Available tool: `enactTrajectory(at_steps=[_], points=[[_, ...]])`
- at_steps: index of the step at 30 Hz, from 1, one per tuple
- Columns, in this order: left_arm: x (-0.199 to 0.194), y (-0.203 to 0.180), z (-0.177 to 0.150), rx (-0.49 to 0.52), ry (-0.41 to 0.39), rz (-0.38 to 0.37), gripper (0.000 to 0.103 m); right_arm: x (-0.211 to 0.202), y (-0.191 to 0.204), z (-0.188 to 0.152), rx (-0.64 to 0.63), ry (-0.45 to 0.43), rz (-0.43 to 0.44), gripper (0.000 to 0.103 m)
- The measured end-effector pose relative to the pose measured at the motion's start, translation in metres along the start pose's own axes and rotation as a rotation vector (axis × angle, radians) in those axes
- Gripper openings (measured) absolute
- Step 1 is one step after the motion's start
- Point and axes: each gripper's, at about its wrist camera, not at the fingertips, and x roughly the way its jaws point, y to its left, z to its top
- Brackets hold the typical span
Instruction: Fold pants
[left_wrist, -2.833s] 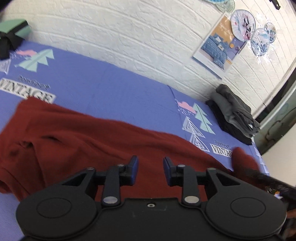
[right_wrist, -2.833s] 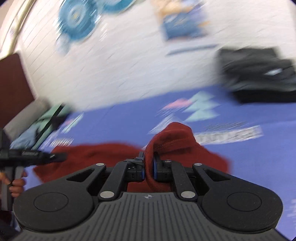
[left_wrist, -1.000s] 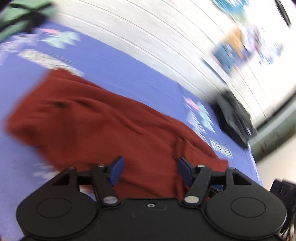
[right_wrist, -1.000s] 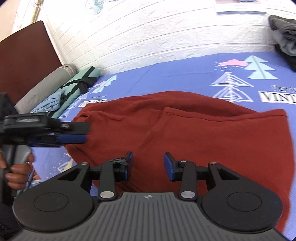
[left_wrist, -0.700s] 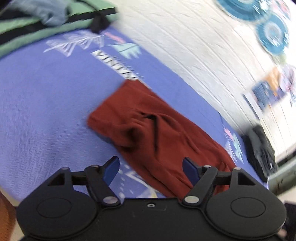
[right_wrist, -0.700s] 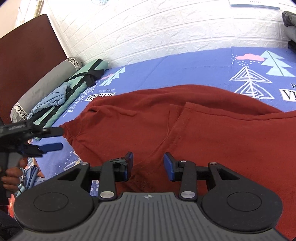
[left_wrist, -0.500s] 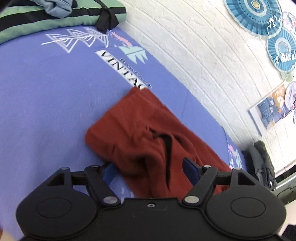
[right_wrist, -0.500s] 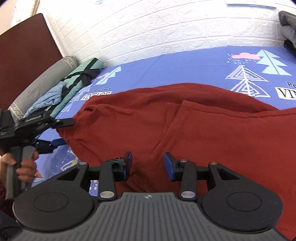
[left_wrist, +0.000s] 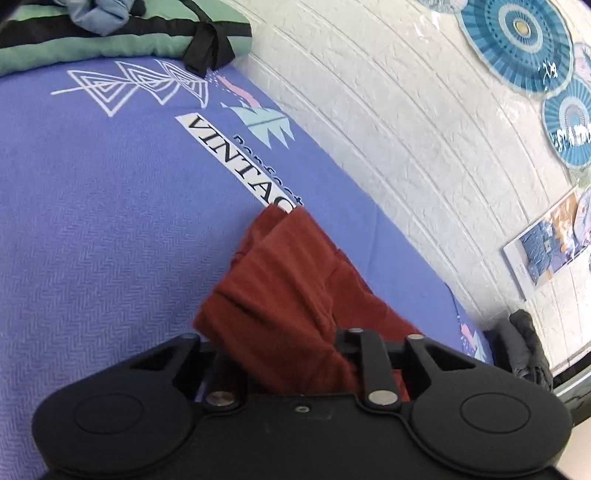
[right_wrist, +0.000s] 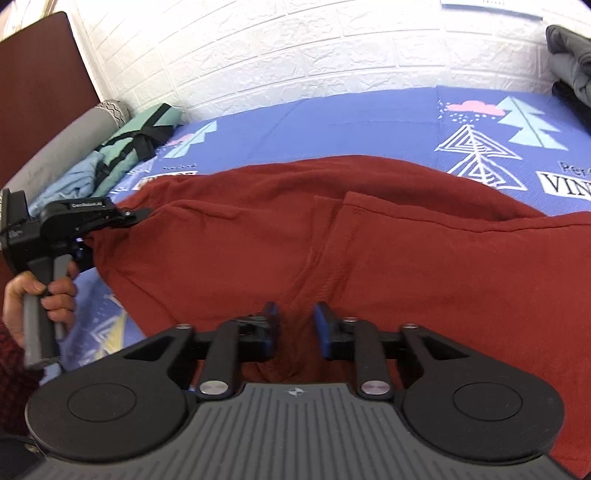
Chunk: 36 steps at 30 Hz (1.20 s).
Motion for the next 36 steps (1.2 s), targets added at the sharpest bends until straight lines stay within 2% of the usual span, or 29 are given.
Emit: enactTrajectory(at_steps=[4, 6, 11, 17, 21, 25, 26, 27, 28, 32, 33, 34, 36], points=[[-0.018, -0.026, 0.001, 0.081, -0.051, -0.04, 0.041, 0.0, -0.001, -0.001, -0.024, -0.009, 0.003, 0.031], [-0.028, -0.049, 0.002, 0.135, -0.068, -0.089, 0.041, -0.002, -0.003, 0.001, -0.016, -0.016, 0.022, 0.037], [-0.043, -0.118, -0.008, 0.291, -0.061, -0.246, 0.041, -0.024, -0.019, 0.006, 0.078, -0.123, 0.041, 0.037], [-0.026, -0.197, -0.055, 0.435, 0.019, -0.356, 0.041, -0.055, -0.048, -0.002, 0.129, -0.201, -0.021, 0.04], [0.007, -0.237, -0.102, 0.522, 0.151, -0.388, 0.044, -0.072, -0.074, -0.014, 0.202, -0.223, -0.069, 0.043], [0.046, -0.259, -0.158, 0.671, 0.318, -0.355, 0.076, -0.09, -0.096, -0.029, 0.252, -0.243, -0.166, 0.046], [0.05, -0.26, -0.167, 0.689, 0.346, -0.354, 0.086, -0.095, -0.103, -0.031, 0.27, -0.257, -0.192, 0.046], [0.052, -0.261, -0.172, 0.7, 0.374, -0.351, 0.09, -0.1, -0.109, -0.034, 0.287, -0.274, -0.213, 0.046], [0.052, -0.262, -0.174, 0.703, 0.384, -0.354, 0.101, -0.105, -0.113, -0.036, 0.303, -0.295, -0.228, 0.048], [0.037, -0.264, -0.162, 0.675, 0.371, -0.39, 0.103, -0.122, -0.122, -0.034, 0.321, -0.369, -0.232, 0.061], [0.029, -0.262, -0.158, 0.661, 0.367, -0.404, 0.103, -0.124, -0.123, -0.032, 0.317, -0.395, -0.229, 0.069], [0.022, -0.26, -0.153, 0.646, 0.359, -0.417, 0.103, -0.125, -0.124, -0.03, 0.314, -0.418, -0.228, 0.084], [0.006, -0.255, -0.143, 0.621, 0.326, -0.431, 0.103, -0.124, -0.127, -0.024, 0.32, -0.448, -0.202, 0.099]])
